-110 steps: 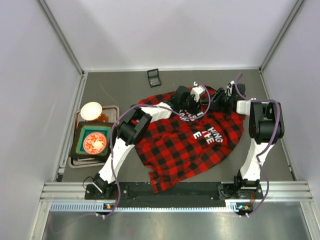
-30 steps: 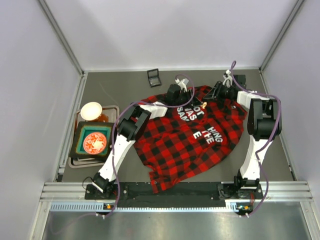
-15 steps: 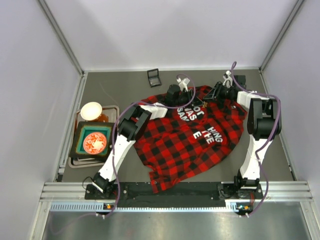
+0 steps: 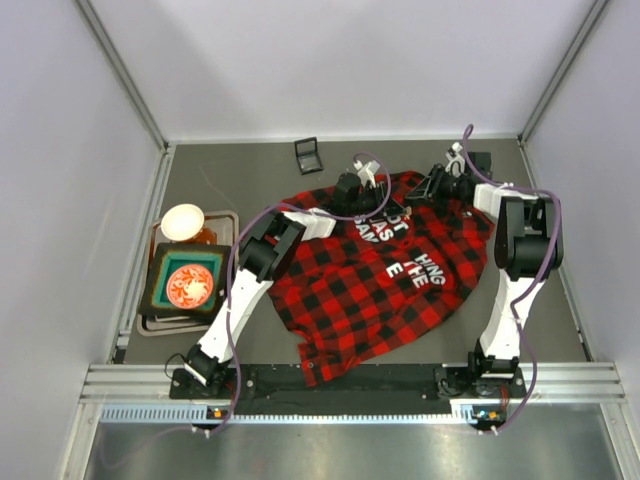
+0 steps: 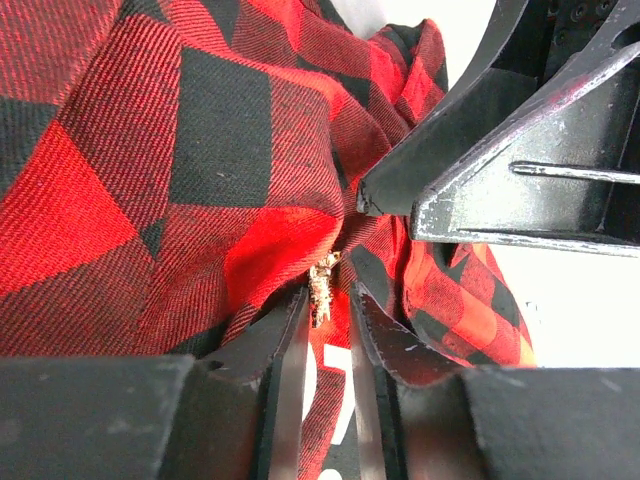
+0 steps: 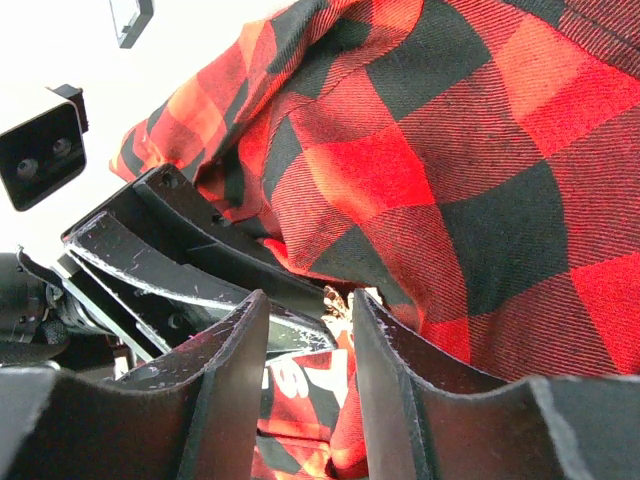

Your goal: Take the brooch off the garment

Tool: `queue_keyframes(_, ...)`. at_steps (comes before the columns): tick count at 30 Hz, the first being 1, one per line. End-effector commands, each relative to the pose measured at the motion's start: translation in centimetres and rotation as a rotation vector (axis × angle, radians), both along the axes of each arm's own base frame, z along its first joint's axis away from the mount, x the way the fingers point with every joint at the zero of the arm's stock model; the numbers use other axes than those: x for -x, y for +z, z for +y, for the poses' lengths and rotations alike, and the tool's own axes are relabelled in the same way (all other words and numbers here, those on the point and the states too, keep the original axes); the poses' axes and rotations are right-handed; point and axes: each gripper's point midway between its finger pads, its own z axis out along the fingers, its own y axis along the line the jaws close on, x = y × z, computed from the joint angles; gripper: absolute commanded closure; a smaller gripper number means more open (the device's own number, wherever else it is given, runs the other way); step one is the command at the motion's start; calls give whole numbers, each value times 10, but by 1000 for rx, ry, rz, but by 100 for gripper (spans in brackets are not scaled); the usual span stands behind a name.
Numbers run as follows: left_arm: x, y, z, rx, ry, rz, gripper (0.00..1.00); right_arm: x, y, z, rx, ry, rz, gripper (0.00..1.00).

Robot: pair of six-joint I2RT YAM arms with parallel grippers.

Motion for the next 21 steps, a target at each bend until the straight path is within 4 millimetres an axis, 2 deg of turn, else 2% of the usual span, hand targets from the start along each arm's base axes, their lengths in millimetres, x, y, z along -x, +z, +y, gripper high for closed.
queue_keyframes(1,-1,13,-3,21,-8,-70,73,-5,5,-1,-17,7,-40,61)
queue_keyframes(7,1,23,-4,42,-20,-84,73,-5,5,0,-21,5,-39,61)
queue_keyframes(10,2,23,-5,29,-17,-81,84,-6,7,0,-24,6,-44,61)
queue_keyframes(15,2,23,-4,-6,-14,-115,89,-3,9,0,-20,7,-43,61)
queue_keyframes(18,-1,20,-4,-41,-23,-146,96,0,8,-3,-1,-6,-35,61)
queue_keyframes(21,0,20,-3,-52,-28,-170,100,6,5,-8,-5,-80,26,67)
